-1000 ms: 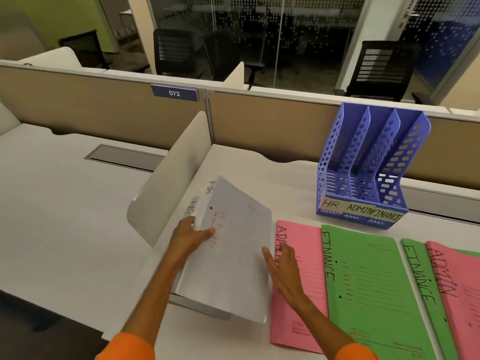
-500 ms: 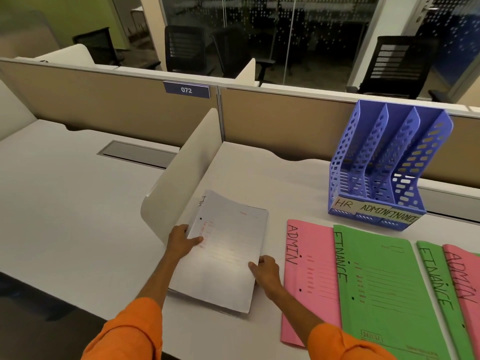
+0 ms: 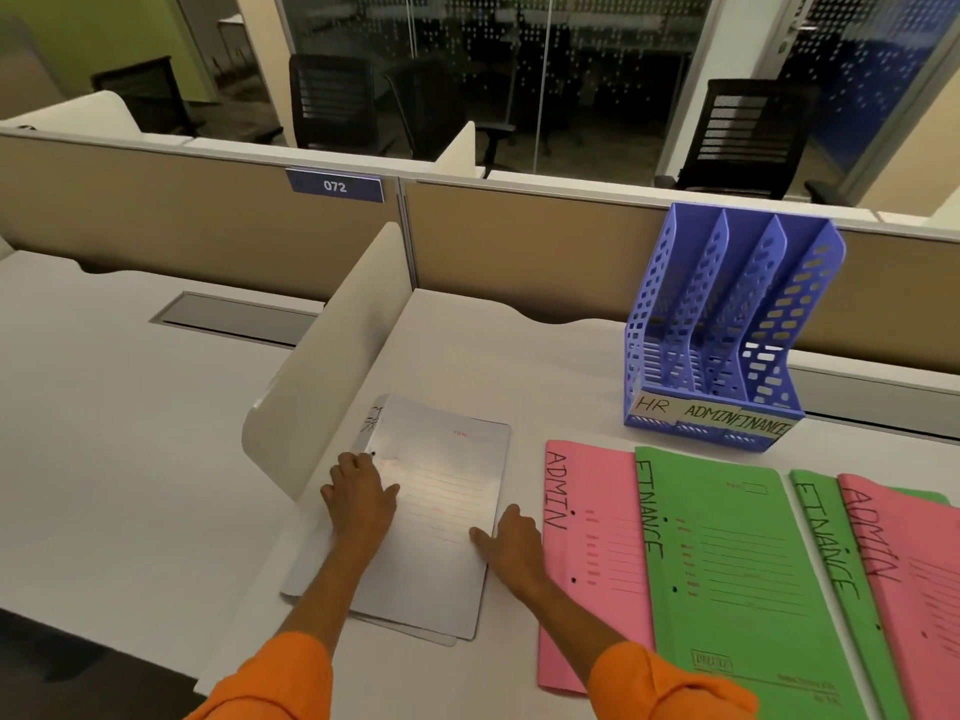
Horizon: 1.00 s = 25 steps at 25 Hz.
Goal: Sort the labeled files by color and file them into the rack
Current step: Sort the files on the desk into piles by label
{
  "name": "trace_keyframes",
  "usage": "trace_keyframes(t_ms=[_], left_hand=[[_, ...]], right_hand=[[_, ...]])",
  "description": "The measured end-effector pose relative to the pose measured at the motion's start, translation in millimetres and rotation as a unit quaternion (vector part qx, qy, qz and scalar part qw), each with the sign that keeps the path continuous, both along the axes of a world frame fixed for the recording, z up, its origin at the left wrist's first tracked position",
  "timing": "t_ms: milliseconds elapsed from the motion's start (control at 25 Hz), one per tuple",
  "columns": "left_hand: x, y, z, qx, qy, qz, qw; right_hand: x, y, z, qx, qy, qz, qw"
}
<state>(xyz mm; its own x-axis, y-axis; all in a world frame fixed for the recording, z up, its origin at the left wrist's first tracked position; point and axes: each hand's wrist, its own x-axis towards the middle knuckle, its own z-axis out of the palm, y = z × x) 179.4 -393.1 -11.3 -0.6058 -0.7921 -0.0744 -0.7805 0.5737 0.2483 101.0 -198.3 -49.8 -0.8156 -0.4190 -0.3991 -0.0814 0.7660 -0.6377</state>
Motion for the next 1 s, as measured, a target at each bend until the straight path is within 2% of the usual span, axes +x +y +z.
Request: trace_keyframes(t_ms=[80,200,520,760,1000], left_hand=[[-15,26,-2,0.024,0.061,-0.036,0.997],[-38,67,-5,0.061,0.106,-0.081,0.989],[-82,155,-14,0.132,0.121,-0.162,0.97],[-93,207,-23,0.184,0.05,-0.118,0.975],[-92,238,-27,0.168,-0.006,-0.091,0.981]], right_hand=[[-4,7,5,0.023,0.065,0.019,0.997],[-18,28,14,0.023,0.134,0.018,0.99],[-62,130,16,0.058,0.243,0.019,0.968],[-77,206,12,0.127,0.211,0.003,0.969],[-75,248,10,0.142,0.174,-0.016,0.974]])
